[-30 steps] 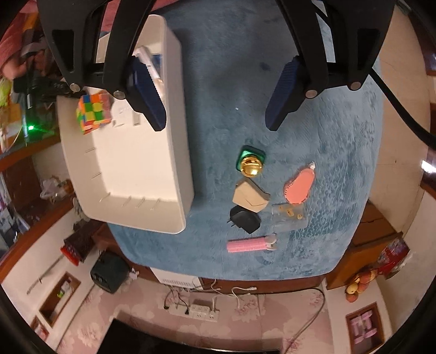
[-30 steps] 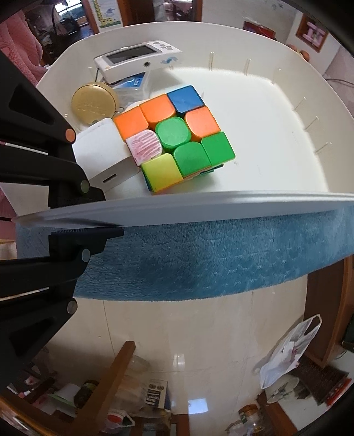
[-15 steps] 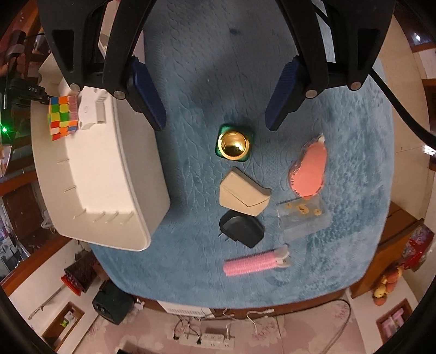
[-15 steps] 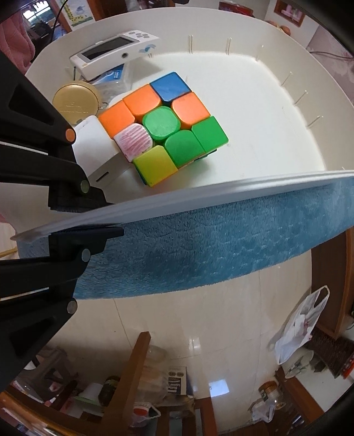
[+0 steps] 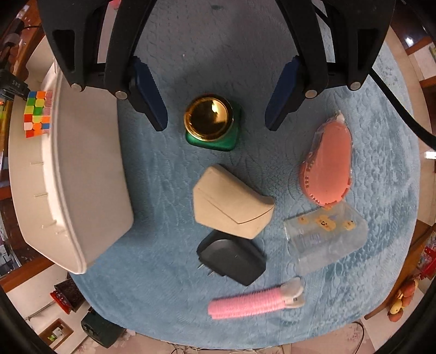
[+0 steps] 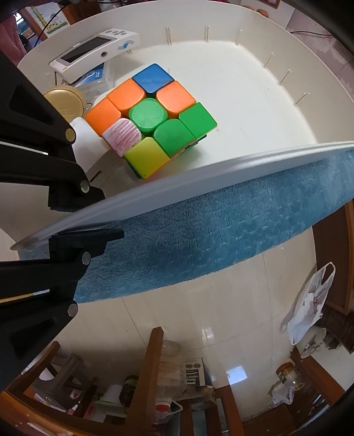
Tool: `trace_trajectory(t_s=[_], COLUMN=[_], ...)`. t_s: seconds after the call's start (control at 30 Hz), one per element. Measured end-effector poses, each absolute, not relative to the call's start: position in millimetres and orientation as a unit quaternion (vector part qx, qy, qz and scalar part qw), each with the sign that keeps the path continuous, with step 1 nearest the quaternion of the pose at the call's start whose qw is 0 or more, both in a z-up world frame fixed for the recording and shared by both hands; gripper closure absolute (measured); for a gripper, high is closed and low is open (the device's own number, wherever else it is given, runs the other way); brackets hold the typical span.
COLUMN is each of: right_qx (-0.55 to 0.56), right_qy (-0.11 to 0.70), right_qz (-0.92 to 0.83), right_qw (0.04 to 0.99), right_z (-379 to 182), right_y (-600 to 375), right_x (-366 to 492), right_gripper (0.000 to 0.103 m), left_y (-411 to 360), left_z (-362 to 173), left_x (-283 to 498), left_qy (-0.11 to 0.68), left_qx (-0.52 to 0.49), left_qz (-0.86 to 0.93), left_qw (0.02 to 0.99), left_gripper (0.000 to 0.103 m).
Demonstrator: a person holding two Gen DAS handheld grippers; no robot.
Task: Organize rigid objects
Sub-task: 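Move the left gripper to the green-gold bottle and grasp it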
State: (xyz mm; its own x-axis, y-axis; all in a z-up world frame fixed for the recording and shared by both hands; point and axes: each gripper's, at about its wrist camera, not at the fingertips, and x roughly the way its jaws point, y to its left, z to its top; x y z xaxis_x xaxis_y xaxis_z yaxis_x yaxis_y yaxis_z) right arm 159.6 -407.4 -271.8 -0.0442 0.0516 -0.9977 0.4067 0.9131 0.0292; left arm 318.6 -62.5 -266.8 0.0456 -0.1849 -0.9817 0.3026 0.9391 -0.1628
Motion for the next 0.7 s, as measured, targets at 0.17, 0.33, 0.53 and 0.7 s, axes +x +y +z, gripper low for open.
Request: trace_trajectory(t_s=[0.17, 0.33, 0.53, 0.7], right_qx=[0.165, 0.163, 0.16, 0.155], right_qy=[0.71, 0.711, 0.712, 0.714], right_qz=[-0.137, -0.139, -0.138, -0.132], right_qw=[0.67, 0.67, 0.67, 0.67], right_z=[-274, -274, -274, -274], right_y=[-408, -407, -404, -401], right_x=[160, 160, 160, 160], right_gripper=[0.09, 0.09, 0.09, 0.09], left_y=[-61, -57, -51, -55], left_z=[-275, -280, -274, -273], left_x=[318, 313, 320, 312], left_qy=[0.678, 0.68, 0.678, 0.678], left_qx=[0.038, 0.023, 0.008, 0.003], left_qz=[-0.162, -0.16, -0.158, -0.152], left_qw=[0.716, 0.716, 0.717, 0.719], left_gripper=[0.039, 0.044, 0.056, 0.057])
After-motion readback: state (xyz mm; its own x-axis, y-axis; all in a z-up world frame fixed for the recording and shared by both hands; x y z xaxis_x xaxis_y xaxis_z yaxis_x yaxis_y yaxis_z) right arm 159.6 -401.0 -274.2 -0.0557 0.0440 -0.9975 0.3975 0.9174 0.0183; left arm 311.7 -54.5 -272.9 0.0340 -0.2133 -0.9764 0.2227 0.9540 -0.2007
